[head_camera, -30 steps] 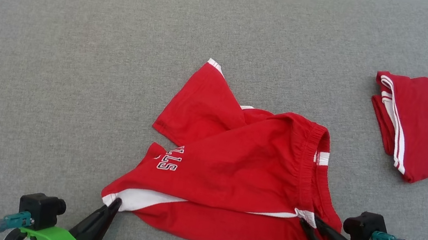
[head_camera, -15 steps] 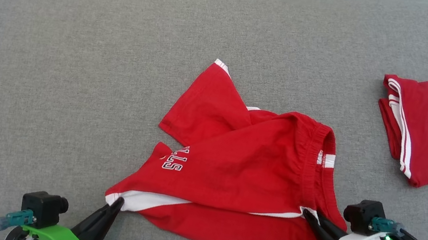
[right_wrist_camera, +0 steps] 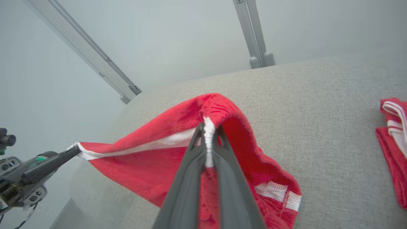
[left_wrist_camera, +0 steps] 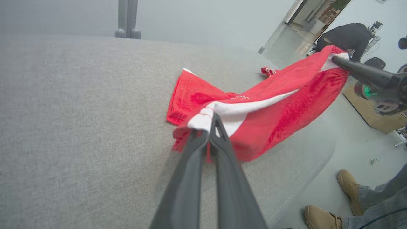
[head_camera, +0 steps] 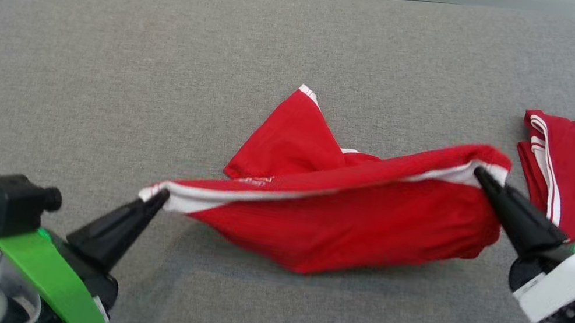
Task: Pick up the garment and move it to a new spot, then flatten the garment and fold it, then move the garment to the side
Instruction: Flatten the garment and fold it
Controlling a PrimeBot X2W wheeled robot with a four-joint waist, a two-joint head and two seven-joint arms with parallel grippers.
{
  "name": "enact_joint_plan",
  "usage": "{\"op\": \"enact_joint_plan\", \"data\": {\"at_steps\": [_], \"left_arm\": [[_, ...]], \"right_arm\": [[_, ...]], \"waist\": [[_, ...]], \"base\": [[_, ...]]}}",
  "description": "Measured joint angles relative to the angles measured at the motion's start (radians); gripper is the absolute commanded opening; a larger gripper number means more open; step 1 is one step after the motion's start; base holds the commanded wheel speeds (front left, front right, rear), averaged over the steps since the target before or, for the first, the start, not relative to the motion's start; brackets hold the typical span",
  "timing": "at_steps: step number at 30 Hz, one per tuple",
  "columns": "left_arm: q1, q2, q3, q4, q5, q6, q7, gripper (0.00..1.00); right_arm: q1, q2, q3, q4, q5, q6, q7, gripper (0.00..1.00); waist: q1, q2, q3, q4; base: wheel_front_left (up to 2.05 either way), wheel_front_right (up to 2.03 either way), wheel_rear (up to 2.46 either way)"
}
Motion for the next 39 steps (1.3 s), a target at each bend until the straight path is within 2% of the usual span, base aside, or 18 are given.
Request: {"op": "enact_joint_plan", "data": {"at_steps": [4,6,9,11,14,17,21,24,26,29,30,35,39], "left_arm": [[-0.108,0.077,0.074,-0.091,-0.043,-0.022,0.071,0.0],[-0.175,0.104,0.11,-0.111,-0.07,-0.047,0.114,0.0],[-0.305,0.114,0.152,-0.095,-0.118,-0.089,0.199,0.0],[-0.417,0.103,0.167,-0.022,-0.128,-0.107,0.265,0.0],[-0.61,0.023,0.177,0.152,-0.107,-0.114,0.328,0.0],[-0.806,-0.09,0.186,0.357,-0.031,-0.111,0.305,0.0],[-1.01,-0.219,0.22,0.598,0.078,-0.09,0.146,0.0],[-1.126,-0.279,0.228,0.711,0.166,-0.105,-0.018,0.0],[-1.155,-0.313,0.213,0.771,0.22,-0.126,-0.085,0.0],[-1.157,-0.351,0.191,0.823,0.277,-0.162,-0.117,0.0],[-1.121,-0.369,0.184,0.839,0.313,-0.18,-0.122,0.0],[-0.811,-0.435,0.191,0.805,0.393,-0.197,-0.122,0.0],[-0.619,-0.438,0.15,0.723,0.435,-0.199,-0.122,0.0]], "right_arm": [[-0.104,-0.012,-0.094,-0.036,0.111,0.0,0.071,0.0],[-0.168,0.002,-0.126,-0.029,0.163,0.0,0.107,0.0],[-0.305,0.028,-0.16,0.033,0.189,0.0,0.155,0.0],[-0.428,0.055,-0.159,0.101,0.154,0.0,0.175,0.0],[-0.65,0.126,-0.138,0.227,0.05,0.0,0.166,0.0],[-0.871,0.2,-0.122,0.387,-0.095,0.0,0.078,0.0],[-1.106,0.295,-0.118,0.572,-0.25,0.001,-0.112,0.0],[-1.235,0.323,-0.122,0.658,-0.316,0.001,-0.274,0.0],[-1.257,0.323,-0.122,0.716,-0.34,0.001,-0.37,0.0],[-1.25,0.314,-0.084,0.778,-0.324,0.001,-0.426,0.0],[-1.195,0.294,-0.028,0.801,-0.295,0.001,-0.436,0.0],[-0.89,0.207,0.149,0.816,-0.171,0.0,-0.445,0.0],[-0.718,0.126,0.252,0.719,-0.015,0.0,-0.467,0.0]], "waist": [[0.0,0.0,0.015,0.014],[0.0,0.0,0.029,0.022],[0.0,0.0,0.058,0.033],[0.0,0.0,0.083,0.04],[0.0,0.0,0.127,0.051],[0.0,0.0,0.174,0.063],[0.0001,0.0,0.234,0.075],[0.0001,0.0,0.277,0.083],[0.0001,0.0,0.3,0.088],[0.0002,0.0,0.331,0.095],[0.0001,0.0,0.352,0.097],[0.0002,0.0,0.376,0.098],[0.0001,0.0,0.375,0.096]], "base": [[0.0,0.0,0.0],[0.0,0.0,0.0],[0.0,0.0,0.0],[0.0,0.0,0.0],[0.0,0.0,0.0],[0.0,0.0,0.0],[0.0,0.0,0.0],[0.0,0.0,0.0],[0.0,0.0,0.0],[0.0,0.0,0.0],[0.0,0.0,0.0],[0.0,0.0,0.0],[0.0,0.0,0.0]]}}
